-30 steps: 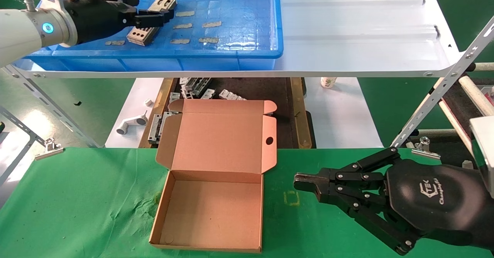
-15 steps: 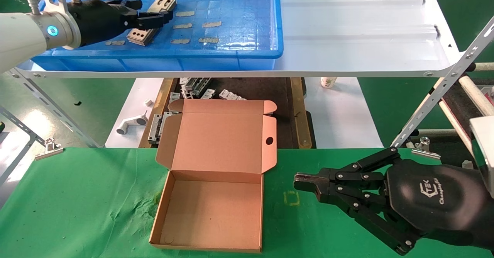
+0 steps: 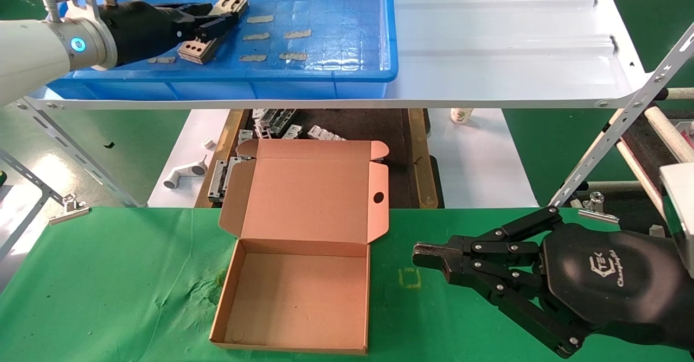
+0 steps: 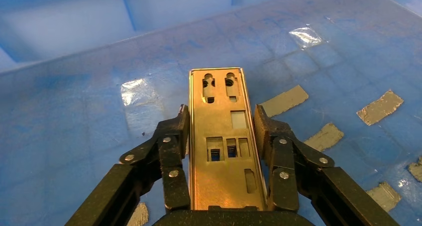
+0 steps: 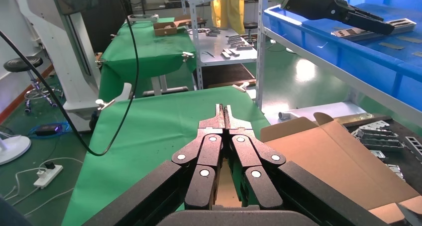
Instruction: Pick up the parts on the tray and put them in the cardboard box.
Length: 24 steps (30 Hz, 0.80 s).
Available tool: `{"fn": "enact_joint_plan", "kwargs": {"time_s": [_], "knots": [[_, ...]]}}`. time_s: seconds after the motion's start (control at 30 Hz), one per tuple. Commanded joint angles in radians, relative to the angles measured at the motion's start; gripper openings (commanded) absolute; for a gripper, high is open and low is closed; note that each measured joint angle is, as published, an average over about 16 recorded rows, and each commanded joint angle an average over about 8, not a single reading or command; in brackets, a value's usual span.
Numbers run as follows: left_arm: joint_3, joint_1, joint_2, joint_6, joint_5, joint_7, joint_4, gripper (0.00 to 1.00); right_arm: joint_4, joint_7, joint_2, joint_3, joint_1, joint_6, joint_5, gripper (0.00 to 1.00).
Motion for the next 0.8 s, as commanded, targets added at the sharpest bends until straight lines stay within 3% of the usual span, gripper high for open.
{"fn": "enact_joint_plan", "kwargs": {"time_s": [0.03, 0.8], "knots": [[0.000, 0.000, 0.001, -0.002, 0.000, 0.001, 0.000, 0.00, 0.000, 0.000, 0.000, 0.000, 0.000, 0.000, 0.000, 0.00], [-0.009, -0.016, -0.011, 0.015, -0.012, 0.024, -0.010, 0.00, 0.000, 0.000, 0.000, 0.000, 0.000, 0.000, 0.000, 0.00]]}}
